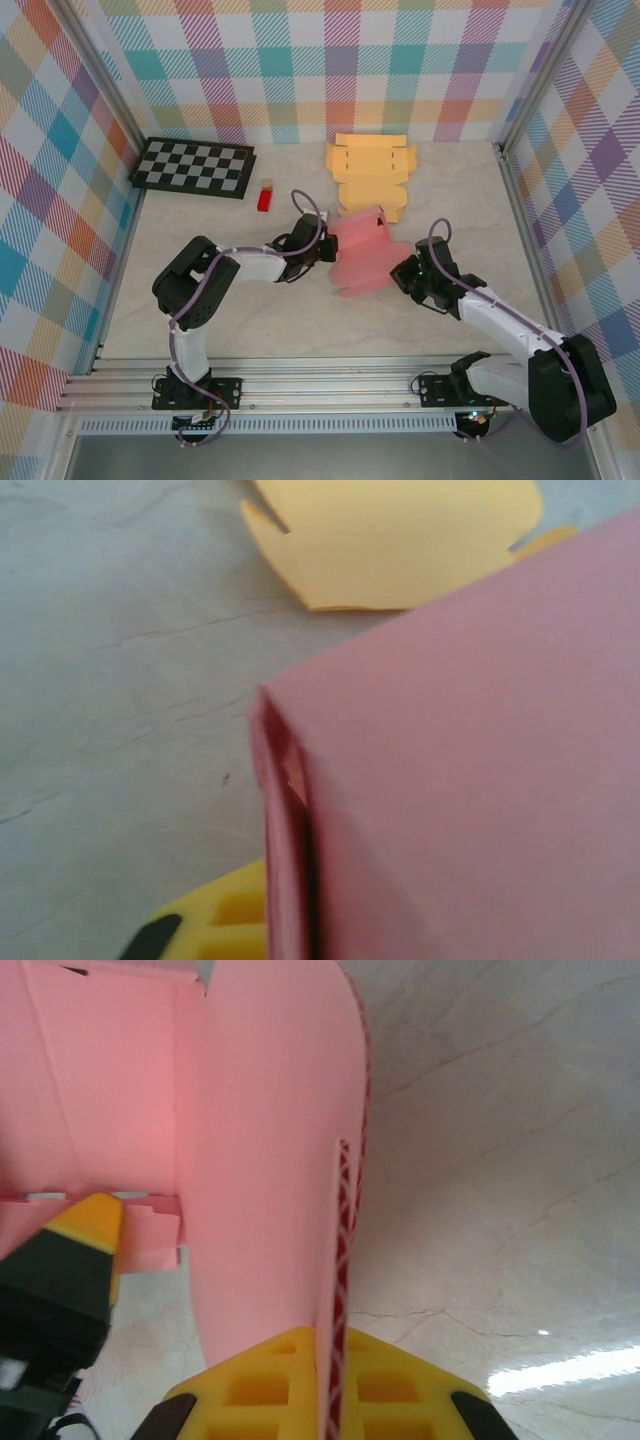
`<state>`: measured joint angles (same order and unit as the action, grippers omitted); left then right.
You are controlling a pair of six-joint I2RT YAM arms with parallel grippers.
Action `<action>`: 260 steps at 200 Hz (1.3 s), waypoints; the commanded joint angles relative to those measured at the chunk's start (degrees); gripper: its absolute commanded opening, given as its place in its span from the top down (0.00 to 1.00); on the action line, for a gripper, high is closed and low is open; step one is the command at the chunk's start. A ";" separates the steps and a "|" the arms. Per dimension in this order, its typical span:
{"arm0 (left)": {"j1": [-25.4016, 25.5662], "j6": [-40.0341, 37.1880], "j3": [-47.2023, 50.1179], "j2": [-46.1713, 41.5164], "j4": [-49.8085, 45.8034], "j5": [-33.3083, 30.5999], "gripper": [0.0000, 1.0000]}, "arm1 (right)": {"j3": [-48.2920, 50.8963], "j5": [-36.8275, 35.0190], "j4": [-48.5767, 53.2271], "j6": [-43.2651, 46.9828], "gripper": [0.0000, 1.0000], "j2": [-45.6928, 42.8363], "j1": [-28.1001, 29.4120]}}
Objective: Fold the paper box
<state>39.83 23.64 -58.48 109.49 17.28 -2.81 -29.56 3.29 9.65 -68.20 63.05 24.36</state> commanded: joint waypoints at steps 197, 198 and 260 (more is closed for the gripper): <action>0.80 23.56 4.08 -8.97 -13.01 3.41 0.46 | 2.67 -8.61 7.24 -6.61 1.00 -7.89 7.17; 0.87 23.78 4.21 -9.04 -12.86 3.42 0.46 | 2.58 -8.76 7.24 -6.64 1.00 -7.83 7.23; 5.78 29.74 8.49 -11.72 -8.46 -5.47 0.45 | -0.04 -24.41 9.18 -16.13 1.00 -7.49 18.24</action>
<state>44.25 50.41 -50.89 99.79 6.26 -3.42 -27.53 -11.33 16.16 -78.26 55.42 38.74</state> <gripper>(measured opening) 0.550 0.065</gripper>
